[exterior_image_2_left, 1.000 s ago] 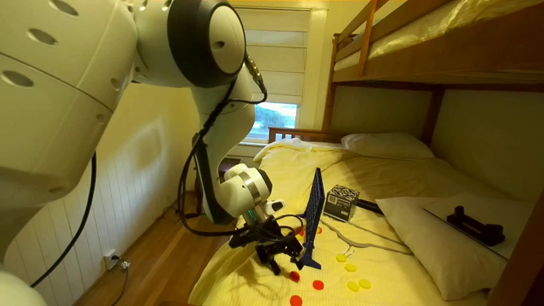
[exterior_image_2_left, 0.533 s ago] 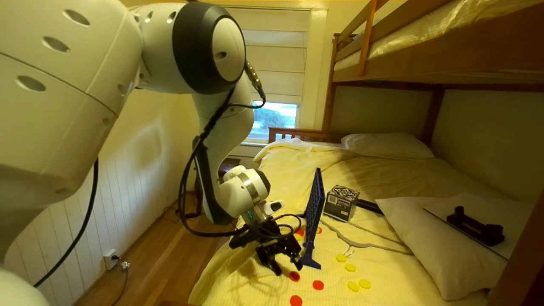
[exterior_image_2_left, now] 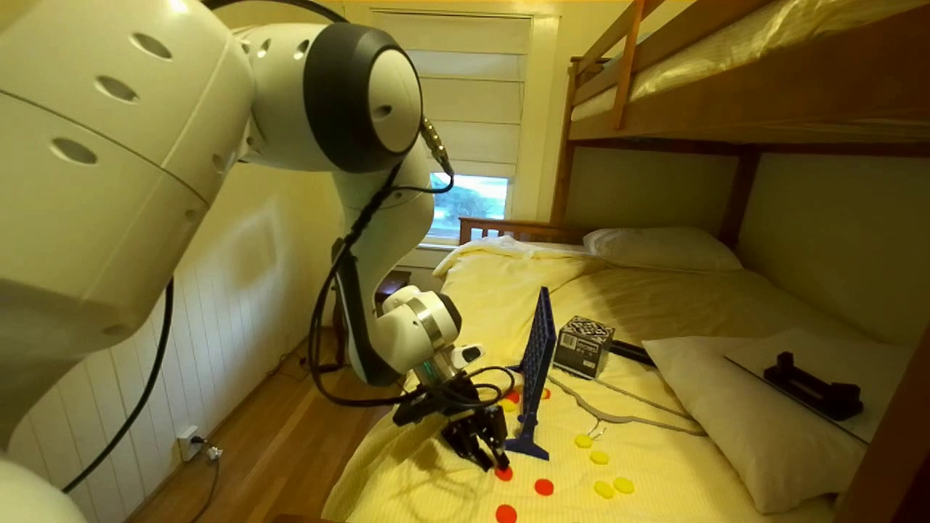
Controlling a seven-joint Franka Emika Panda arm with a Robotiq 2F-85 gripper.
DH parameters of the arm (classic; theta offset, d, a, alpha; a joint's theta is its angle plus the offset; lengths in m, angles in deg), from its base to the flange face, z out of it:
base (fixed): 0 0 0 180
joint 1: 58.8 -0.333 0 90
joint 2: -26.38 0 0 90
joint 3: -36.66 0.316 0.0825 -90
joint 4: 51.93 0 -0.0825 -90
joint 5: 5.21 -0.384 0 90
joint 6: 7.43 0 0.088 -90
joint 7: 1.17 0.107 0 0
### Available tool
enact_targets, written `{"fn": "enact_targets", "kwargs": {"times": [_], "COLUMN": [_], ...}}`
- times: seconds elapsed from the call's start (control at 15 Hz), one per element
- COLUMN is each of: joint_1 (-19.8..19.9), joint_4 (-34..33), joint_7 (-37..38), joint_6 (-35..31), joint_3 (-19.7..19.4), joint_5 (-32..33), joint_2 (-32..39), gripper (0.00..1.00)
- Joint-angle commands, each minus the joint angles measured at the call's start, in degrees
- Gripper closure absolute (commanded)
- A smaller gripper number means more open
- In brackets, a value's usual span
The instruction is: Put one orange disc in the blue board
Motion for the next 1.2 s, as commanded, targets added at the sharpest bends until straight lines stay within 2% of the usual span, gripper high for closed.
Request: {"fn": "enact_targets", "kwargs": {"times": [0.0,0.07,0.13,0.87,0.93,1.0,1.13], "joint_1": [-0.5,-0.5,-0.5,-0.1,0.0,0.0,-0.2], "joint_4": [-2.9,-3.1,-3.2,-1.4,-1.3,-1.0,-0.4], "joint_7": [-1.0,-1.0,-1.1,-1.0,-1.0,-0.9,-0.8], "joint_6": [1.1,1.2,1.1,0.0,0.0,0.1,0.6], "joint_3": [-0.4,-0.4,-0.5,-0.4,-0.3,-0.4,-0.6], "joint_5": [-0.2,-0.2,-0.1,0.1,-0.1,-0.1,0.1], "joint_2": [2.7,2.9,3.1,1.2,1.1,0.8,0.1], "gripper": [0.91,0.98,1.0,1.0,0.74,0.73,0.6]}}
